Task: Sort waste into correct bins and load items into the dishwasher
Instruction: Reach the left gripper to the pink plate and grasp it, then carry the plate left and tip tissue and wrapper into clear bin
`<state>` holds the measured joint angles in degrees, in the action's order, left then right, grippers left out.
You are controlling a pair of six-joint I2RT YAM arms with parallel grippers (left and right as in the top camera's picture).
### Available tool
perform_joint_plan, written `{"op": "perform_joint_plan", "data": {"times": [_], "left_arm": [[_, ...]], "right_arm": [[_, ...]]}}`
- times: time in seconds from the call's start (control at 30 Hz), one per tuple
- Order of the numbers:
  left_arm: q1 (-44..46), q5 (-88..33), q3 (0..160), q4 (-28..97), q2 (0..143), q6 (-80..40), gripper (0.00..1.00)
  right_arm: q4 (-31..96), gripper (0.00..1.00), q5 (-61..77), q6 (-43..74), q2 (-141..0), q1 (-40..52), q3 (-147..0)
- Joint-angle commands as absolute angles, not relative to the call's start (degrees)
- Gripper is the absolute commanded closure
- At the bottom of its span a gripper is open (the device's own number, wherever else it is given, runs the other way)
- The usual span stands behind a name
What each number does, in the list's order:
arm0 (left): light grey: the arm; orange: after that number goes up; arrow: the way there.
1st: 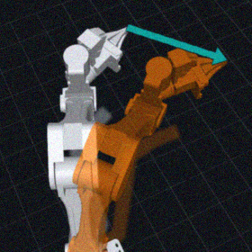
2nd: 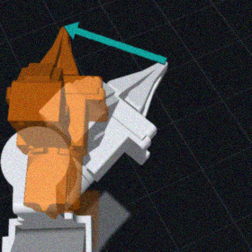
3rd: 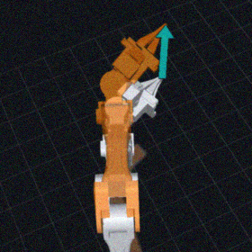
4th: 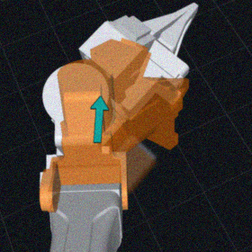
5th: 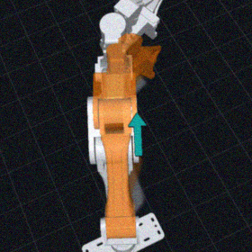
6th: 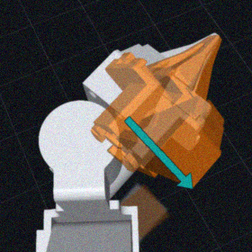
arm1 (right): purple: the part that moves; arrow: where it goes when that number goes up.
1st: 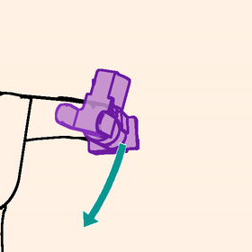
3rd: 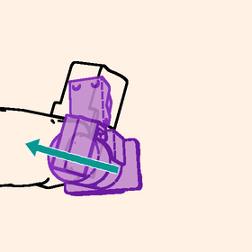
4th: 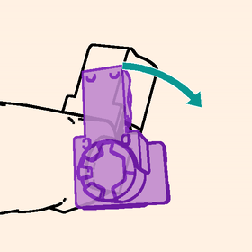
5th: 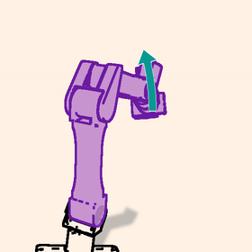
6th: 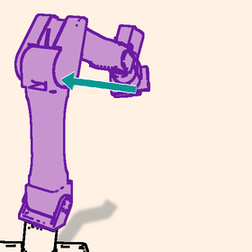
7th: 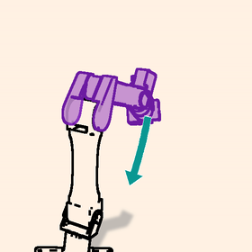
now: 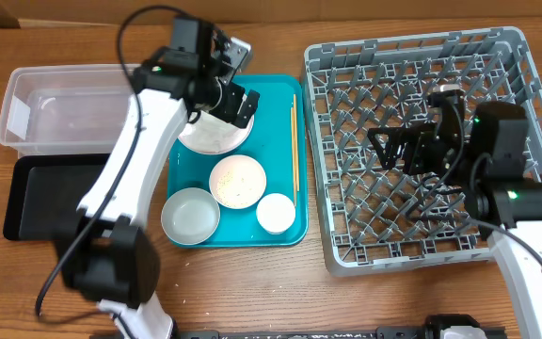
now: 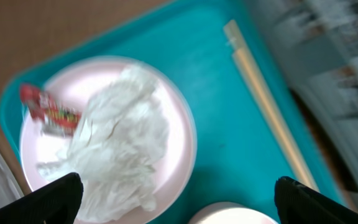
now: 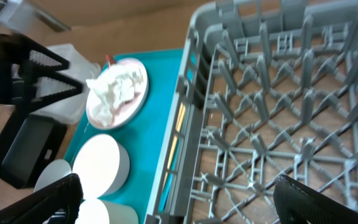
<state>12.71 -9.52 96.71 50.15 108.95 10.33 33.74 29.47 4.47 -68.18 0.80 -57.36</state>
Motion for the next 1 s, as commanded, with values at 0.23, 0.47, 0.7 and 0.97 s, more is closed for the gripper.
{"op": "perform_joint_plan", "data": {"times": [0.23,0.47,0.7,0.97], "left_arm": [[11.9,3.6,97.6,41.4,124.5,-3.5,0.00],[11.7,3.6,97.6,37.9,129.9,-4.1,0.05],[11.7,3.6,97.6,38.0,132.9,-4.1,0.85],[11.6,3.6,98.5,43.5,124.0,-5.4,0.96]], "right_arm": [[33.8,0.00,30.7,4.5,-70.9,0.7,-58.7],[33.8,0.00,30.5,4.4,-70.9,0.7,-58.7],[33.8,0.00,30.0,4.5,-70.9,0.7,-58.7],[33.8,0.00,30.1,4.5,-70.9,0.7,-58.7]]}}
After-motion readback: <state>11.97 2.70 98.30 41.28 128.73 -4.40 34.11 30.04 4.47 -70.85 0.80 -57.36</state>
